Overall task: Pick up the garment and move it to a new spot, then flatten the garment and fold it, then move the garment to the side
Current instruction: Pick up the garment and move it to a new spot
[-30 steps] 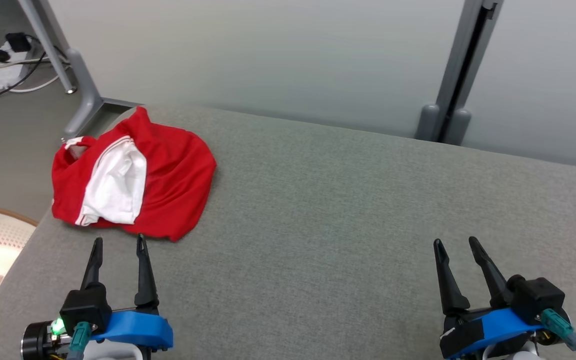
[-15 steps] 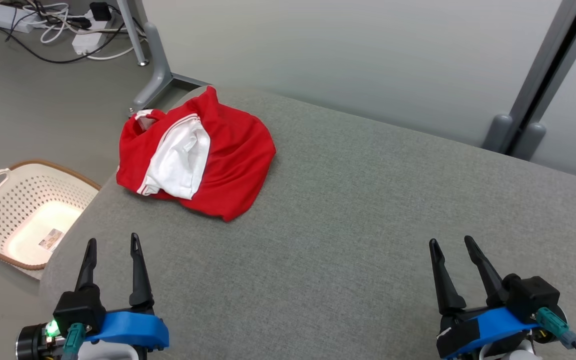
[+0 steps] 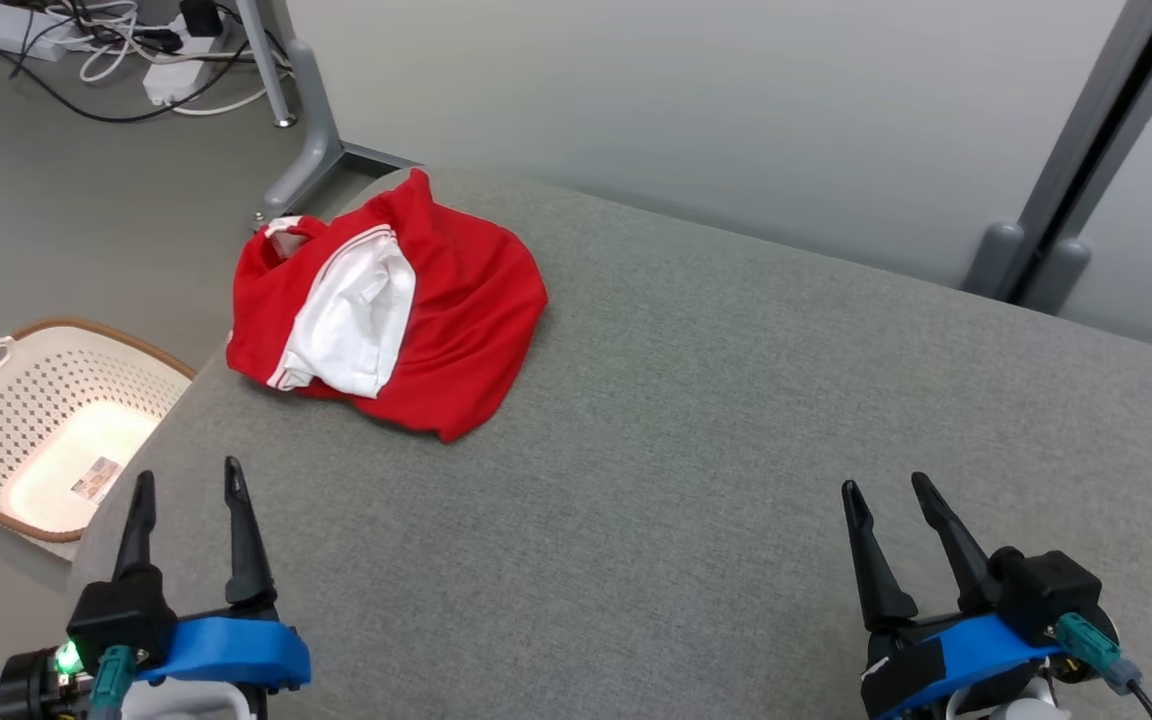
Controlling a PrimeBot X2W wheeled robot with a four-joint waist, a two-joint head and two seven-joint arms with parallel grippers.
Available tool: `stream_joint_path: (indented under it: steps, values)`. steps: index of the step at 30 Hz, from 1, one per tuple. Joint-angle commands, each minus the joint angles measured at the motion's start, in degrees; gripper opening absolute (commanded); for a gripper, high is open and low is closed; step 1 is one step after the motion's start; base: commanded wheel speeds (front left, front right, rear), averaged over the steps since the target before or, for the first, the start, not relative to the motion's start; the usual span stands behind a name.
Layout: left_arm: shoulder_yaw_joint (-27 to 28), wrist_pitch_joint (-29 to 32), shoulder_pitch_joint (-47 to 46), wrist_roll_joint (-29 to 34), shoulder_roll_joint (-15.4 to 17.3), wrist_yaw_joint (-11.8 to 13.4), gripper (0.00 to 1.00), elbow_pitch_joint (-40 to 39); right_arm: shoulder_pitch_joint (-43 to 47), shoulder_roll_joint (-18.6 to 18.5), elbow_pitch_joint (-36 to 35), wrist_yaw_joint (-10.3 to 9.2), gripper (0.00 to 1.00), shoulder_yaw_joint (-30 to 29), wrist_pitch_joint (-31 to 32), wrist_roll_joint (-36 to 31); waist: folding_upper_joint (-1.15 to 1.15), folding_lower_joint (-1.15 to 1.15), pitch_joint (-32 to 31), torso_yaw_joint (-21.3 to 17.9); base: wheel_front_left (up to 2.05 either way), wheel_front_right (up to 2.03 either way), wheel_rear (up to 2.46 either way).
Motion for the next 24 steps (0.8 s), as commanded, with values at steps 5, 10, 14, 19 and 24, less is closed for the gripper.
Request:
stream_joint_path:
  steps: [5, 10, 14, 19, 24]
  values:
    - [1.6, -0.2, -3.4, -0.7, 1.4, -0.1, 1.0, -0.9, -1.6, -0.4, -0.4, 0.12, 1.0, 0.0, -0.2, -1.5, 0.0, 0.0, 1.6, -2.7, 0.0, 0.0, 0.0]
    - [3.7, -0.2, -9.6, -1.7, 3.7, -1.0, 1.0, -0.8, -3.2, -0.4, -1.4, 0.12, 1.0, -0.7, -0.2, -3.8, 0.0, 0.0, 4.8, -5.8, 0.0, 0.0, 0.0]
    - [5.9, -0.2, -16.2, -3.0, 6.4, -1.7, 1.0, -0.1, -4.7, -0.3, -2.8, 0.13, 1.0, -1.5, -0.2, -5.6, 0.0, 0.0, 8.2, -8.9, 0.0, 0.0, 0.0]
    - [8.7, -0.2, -24.2, -4.8, 10.6, -2.5, 1.0, 2.4, -6.4, -0.4, -5.5, 0.1, 1.0, -2.5, -0.2, -8.0, 0.0, 0.0, 13.2, -12.5, 0.0, 0.0, 0.0]
    - [10.3, 0.6, -30.8, -6.3, 14.2, -3.5, 1.0, 5.5, -7.8, -0.3, -8.3, 0.08, 1.0, -3.6, -0.1, -9.6, 0.0, 0.0, 17.9, -15.5, 0.0, 0.0, 0.0]
